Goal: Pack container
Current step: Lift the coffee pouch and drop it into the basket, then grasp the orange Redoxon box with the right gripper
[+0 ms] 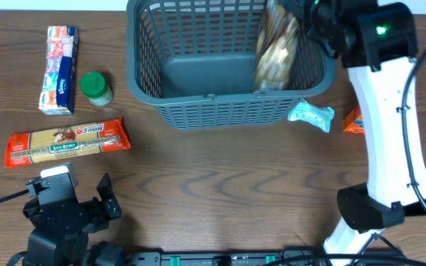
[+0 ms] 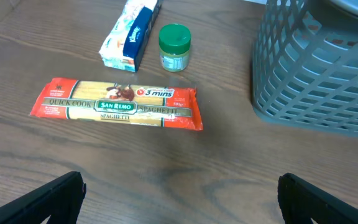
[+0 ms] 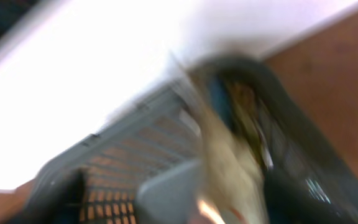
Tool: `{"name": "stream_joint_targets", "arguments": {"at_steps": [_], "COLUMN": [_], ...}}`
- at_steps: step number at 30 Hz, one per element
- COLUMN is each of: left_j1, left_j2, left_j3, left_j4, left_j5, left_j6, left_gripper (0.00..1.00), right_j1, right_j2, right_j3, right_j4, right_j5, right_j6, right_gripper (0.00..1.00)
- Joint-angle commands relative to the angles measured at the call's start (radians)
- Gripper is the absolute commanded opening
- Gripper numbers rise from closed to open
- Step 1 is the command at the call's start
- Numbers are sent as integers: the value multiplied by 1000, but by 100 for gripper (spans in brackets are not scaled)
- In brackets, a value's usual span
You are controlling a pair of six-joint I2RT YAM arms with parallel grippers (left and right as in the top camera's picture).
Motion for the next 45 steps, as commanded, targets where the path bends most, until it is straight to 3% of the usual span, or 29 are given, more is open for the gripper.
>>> {"name": "stream_joint_targets", "arguments": {"at_steps": [1, 6, 13, 20, 26, 30, 36, 39, 42, 45], "left_j1": [0, 0, 0, 0, 0, 0, 0, 0, 0, 0], "left_j2": [-4, -4, -4, -4, -4, -4, -4, -4, -4, -4], "left_j3": [15, 15, 15, 15, 15, 15, 15, 15, 15, 15], "left_j4": [-3, -3, -3, -3, -3, -3, -3, -3, -3, -3], "left_j5": [-20, -20, -20, -20, -20, -20, -20, -20, -20, -20], "left_j6": [-16, -16, -16, -16, -16, -16, -16, -16, -16, -16], "left_gripper": [99, 99, 98, 99, 98, 99, 99, 99, 99, 99], "right_j1": [-6, -66, -267, -507, -654, -697, -716, -716, -716, -716], "right_j2": [-111, -214, -212, -122, -2, 79, 173, 211, 244, 259], "right_j3": [69, 81, 77, 77, 77, 77, 10, -40, -92, -157], "right_j4": [16, -56, -247, -397, -467, -556, -566, -559, -514, -459], "right_j5": [90, 214, 170, -243, -450, -461, -460, -458, -438, -402], "right_j6": [-196, -520, -779, -1293, -1561, -1699, -1773, -1825, -1838, -1838], "right_gripper": [99, 99, 99, 99, 99, 99, 99, 90, 99, 99]}}
